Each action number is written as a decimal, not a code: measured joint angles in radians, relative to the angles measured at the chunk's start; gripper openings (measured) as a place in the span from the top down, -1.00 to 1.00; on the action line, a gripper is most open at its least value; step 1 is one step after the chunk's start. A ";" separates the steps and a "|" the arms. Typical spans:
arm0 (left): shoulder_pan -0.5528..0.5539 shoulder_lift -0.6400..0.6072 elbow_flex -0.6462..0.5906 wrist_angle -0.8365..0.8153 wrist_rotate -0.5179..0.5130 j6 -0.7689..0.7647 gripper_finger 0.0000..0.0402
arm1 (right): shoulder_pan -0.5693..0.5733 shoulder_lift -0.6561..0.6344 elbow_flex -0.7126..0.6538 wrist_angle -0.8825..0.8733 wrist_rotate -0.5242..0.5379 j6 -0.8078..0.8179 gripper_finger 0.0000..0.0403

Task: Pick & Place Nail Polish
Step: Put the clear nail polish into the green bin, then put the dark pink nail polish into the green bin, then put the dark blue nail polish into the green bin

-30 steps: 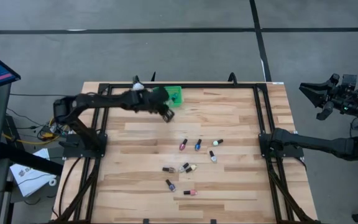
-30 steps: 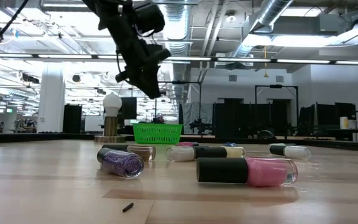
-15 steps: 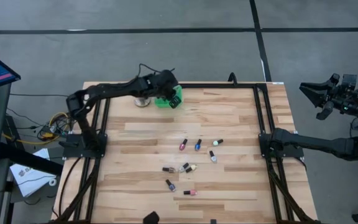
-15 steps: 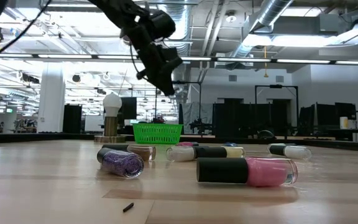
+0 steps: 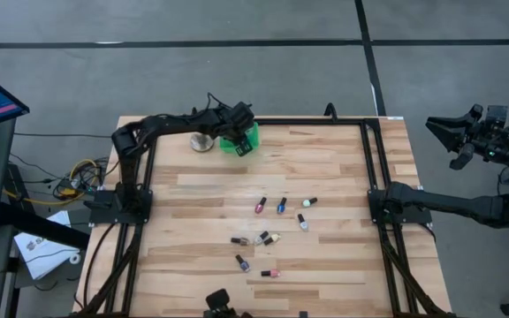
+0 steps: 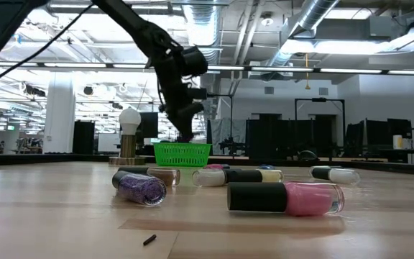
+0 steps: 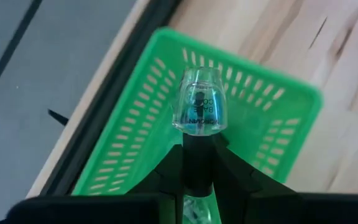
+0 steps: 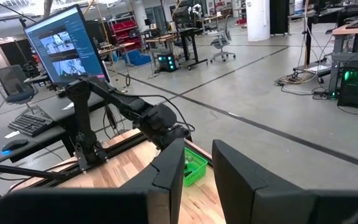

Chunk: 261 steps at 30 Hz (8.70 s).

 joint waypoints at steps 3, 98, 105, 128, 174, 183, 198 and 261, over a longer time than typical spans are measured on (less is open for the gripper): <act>-0.002 0.029 0.000 -0.004 0.002 0.054 0.77 | 0.000 0.000 0.000 0.000 0.019 0.000 0.62; -0.598 0.117 -0.132 0.171 -0.029 -0.585 0.25 | 0.001 0.000 -0.001 -0.016 0.043 0.000 0.62; -0.589 0.119 -0.134 0.165 -0.003 -0.585 0.49 | 0.001 0.000 -0.001 -0.016 0.043 0.000 0.62; -0.396 -0.131 -0.141 0.126 -0.059 -0.418 0.49 | 0.001 0.000 -0.001 -0.015 0.043 0.000 0.62; -0.012 0.004 -0.138 0.192 0.002 -0.111 0.36 | 0.001 0.000 -0.001 -0.008 0.043 0.008 0.62; -0.013 0.004 -0.138 0.191 0.001 -0.111 0.35 | 0.001 0.000 -0.001 -0.008 0.043 0.008 0.62; -0.013 -0.068 -0.138 0.198 0.031 -0.083 -0.14 | 0.001 0.000 -0.001 -0.008 0.043 0.008 0.62; -0.723 0.265 -0.137 0.665 -0.427 -0.649 -0.20 | 0.001 -0.001 -0.018 -0.121 0.042 0.088 0.62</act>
